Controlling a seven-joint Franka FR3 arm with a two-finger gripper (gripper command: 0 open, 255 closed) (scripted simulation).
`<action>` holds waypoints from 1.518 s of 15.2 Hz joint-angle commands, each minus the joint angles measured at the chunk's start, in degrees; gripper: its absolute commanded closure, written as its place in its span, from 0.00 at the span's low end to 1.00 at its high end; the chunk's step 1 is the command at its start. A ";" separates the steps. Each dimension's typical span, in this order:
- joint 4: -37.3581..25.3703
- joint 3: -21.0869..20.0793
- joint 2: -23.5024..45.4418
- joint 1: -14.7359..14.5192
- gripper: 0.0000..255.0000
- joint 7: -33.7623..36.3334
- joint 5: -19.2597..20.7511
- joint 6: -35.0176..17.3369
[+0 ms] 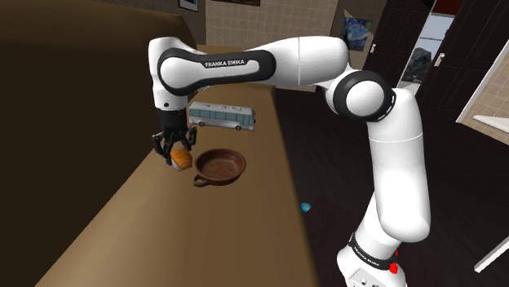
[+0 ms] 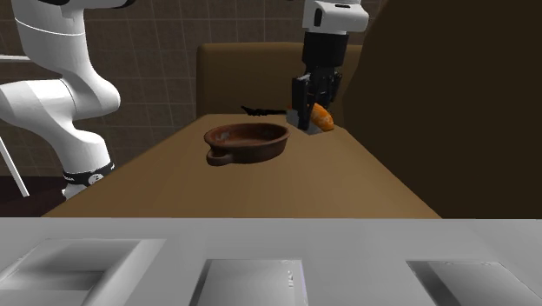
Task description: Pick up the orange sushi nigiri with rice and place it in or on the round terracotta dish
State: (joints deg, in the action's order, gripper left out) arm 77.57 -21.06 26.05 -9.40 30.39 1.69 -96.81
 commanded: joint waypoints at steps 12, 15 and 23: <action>-12.61 -0.19 1.57 -1.38 1.00 0.99 0.47 10.98; -15.77 -0.20 2.35 -1.83 1.00 1.21 0.70 13.34; 13.73 1.06 -18.86 7.63 1.00 -7.78 -5.93 4.90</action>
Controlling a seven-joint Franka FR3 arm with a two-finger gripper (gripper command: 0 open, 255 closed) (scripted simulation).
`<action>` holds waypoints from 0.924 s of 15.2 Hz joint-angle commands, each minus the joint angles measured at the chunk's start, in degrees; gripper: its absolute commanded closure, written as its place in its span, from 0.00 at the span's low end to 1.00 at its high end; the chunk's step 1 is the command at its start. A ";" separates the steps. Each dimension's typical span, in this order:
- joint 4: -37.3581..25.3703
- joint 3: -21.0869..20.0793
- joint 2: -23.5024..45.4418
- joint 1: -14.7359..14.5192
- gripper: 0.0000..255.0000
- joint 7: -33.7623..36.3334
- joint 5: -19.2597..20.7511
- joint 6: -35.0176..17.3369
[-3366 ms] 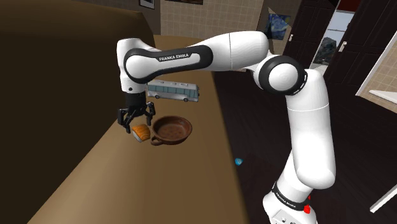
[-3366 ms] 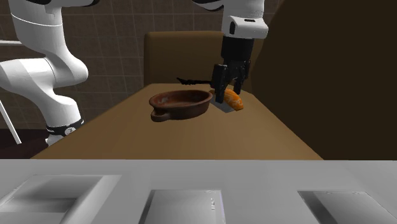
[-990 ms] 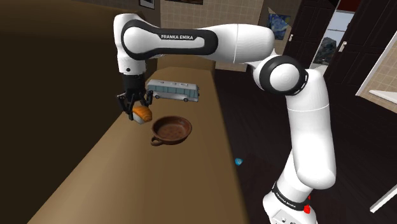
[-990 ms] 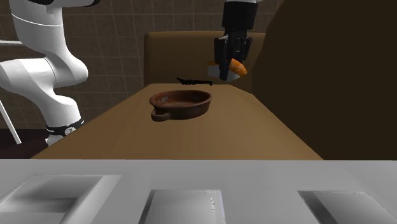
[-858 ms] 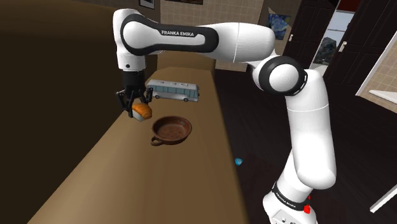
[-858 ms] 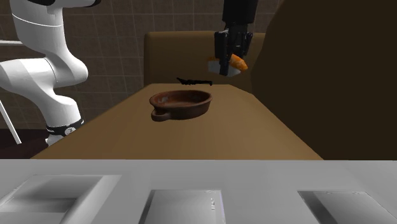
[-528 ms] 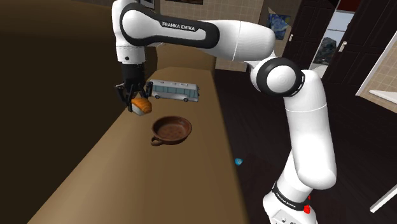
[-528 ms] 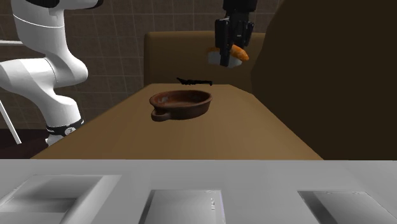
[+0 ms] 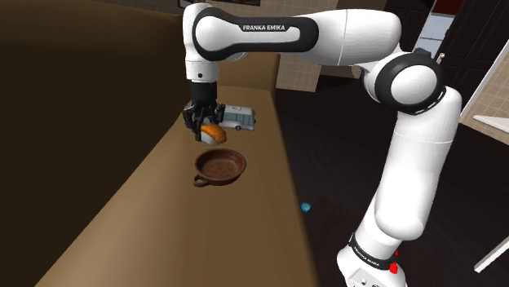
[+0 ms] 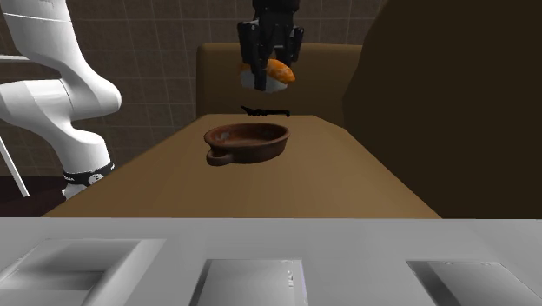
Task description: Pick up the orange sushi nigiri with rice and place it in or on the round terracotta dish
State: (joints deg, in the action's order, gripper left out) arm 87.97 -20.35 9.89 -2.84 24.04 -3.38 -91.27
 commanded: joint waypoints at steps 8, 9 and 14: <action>12.64 1.24 -6.58 2.29 1.00 -4.14 -2.04 -6.05; 13.37 1.24 -6.55 2.29 1.00 -4.20 -2.04 -6.80; 17.24 1.22 -6.09 2.23 1.00 -4.50 -1.97 -11.10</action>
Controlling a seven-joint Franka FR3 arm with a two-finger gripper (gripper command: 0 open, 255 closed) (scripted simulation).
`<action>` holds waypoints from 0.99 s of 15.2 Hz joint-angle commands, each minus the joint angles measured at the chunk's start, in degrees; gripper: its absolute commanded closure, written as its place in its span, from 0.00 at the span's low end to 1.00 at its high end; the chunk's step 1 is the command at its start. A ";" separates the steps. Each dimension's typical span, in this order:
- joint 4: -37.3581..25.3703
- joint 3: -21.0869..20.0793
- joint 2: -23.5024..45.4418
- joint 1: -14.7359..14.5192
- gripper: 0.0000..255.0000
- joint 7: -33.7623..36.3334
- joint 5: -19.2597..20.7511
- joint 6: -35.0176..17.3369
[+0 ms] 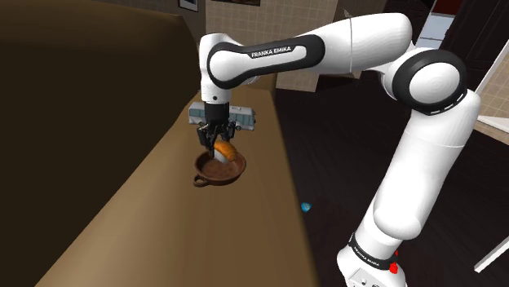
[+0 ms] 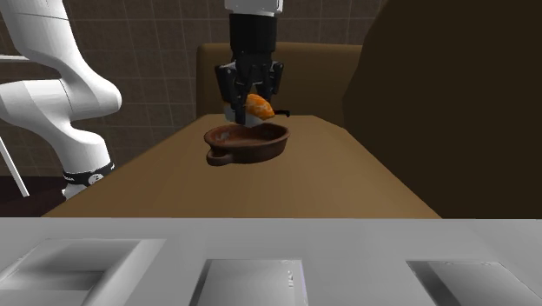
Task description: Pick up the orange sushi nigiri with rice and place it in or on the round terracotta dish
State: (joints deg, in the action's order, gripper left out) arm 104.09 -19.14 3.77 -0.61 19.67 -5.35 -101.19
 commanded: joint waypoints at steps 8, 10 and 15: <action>1.12 0.01 0.03 0.01 1.00 -0.13 -0.01 -1.18; 1.12 0.01 0.03 0.01 0.00 -0.13 0.00 -1.18; -0.83 0.08 0.06 0.09 0.00 -0.08 0.05 0.75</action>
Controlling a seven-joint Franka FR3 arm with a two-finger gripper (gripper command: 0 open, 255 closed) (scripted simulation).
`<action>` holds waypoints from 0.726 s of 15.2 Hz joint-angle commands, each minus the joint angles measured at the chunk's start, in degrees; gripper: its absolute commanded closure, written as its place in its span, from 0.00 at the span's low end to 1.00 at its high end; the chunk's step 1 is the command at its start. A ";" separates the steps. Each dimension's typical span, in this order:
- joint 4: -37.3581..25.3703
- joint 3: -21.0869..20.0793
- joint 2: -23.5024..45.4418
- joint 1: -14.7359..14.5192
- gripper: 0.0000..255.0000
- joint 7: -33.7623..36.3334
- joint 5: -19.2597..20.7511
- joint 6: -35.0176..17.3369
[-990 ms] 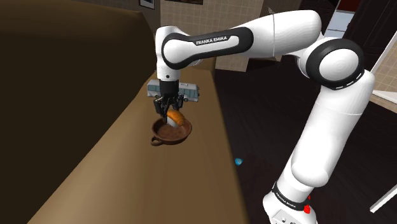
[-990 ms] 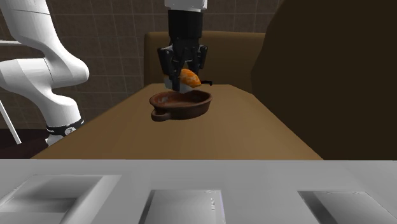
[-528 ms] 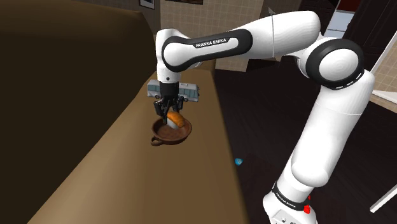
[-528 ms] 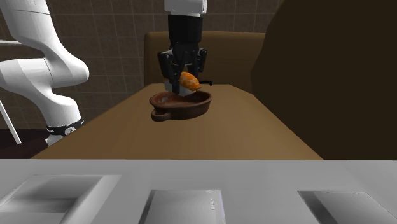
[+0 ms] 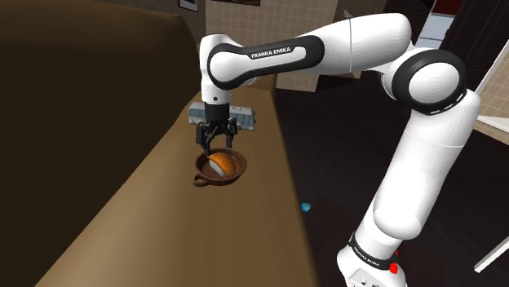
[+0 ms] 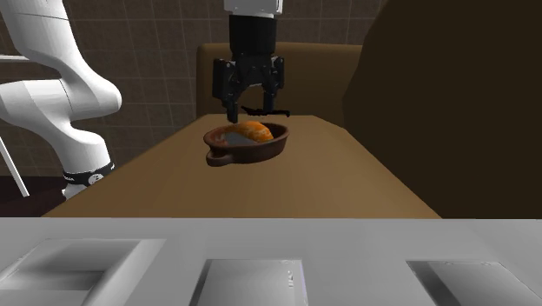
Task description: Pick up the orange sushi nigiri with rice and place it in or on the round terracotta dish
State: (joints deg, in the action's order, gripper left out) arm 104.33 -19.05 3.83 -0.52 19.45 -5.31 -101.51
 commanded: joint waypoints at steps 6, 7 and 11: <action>-7.02 0.14 0.54 0.14 0.00 0.35 0.29 6.52; -7.02 0.14 0.55 0.14 0.00 0.35 0.29 6.52; -7.02 0.14 0.55 0.14 0.00 0.35 0.29 6.52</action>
